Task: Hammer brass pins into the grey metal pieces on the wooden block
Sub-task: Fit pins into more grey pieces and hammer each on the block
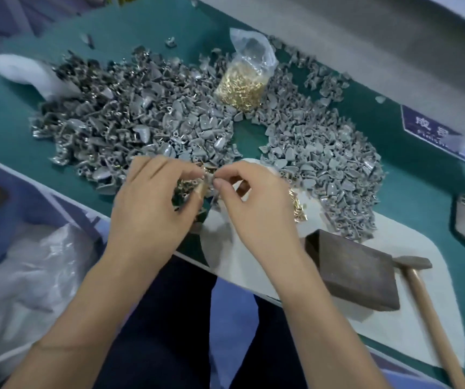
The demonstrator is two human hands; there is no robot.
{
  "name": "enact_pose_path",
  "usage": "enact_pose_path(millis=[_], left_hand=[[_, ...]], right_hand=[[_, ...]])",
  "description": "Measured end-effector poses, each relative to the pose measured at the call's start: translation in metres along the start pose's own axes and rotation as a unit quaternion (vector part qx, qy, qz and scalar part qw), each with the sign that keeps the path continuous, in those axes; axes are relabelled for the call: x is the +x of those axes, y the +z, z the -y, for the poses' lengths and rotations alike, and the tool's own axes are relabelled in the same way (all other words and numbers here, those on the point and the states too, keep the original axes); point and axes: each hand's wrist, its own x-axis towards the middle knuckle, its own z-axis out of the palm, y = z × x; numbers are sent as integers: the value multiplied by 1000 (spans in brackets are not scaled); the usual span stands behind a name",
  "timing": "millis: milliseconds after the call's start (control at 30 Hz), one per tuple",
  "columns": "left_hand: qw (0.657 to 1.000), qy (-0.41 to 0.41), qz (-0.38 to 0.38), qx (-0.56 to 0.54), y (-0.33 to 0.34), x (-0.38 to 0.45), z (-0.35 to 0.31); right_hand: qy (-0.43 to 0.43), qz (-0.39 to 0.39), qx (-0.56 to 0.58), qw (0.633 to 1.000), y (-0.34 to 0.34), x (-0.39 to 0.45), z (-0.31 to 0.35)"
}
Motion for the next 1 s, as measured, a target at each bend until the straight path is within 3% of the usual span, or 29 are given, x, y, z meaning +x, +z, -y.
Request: enact_pose_path(millis=[200, 533, 667, 867, 1000], left_hand=[[999, 4, -19, 46, -1, 1, 31], [1000, -21, 12, -18, -12, 10, 21], [998, 7, 13, -54, -7, 17, -5], [988, 14, 93, -119, 20, 20, -41], [985, 37, 139, -91, 47, 25, -59]], right_hand=[[19, 23, 2, 1000, 27, 19, 11], [1, 78, -22, 997, 37, 38, 16], [4, 42, -27, 999, 6, 39, -1], [84, -59, -24, 994, -73, 21, -60], [134, -67, -35, 988, -103, 4, -93]])
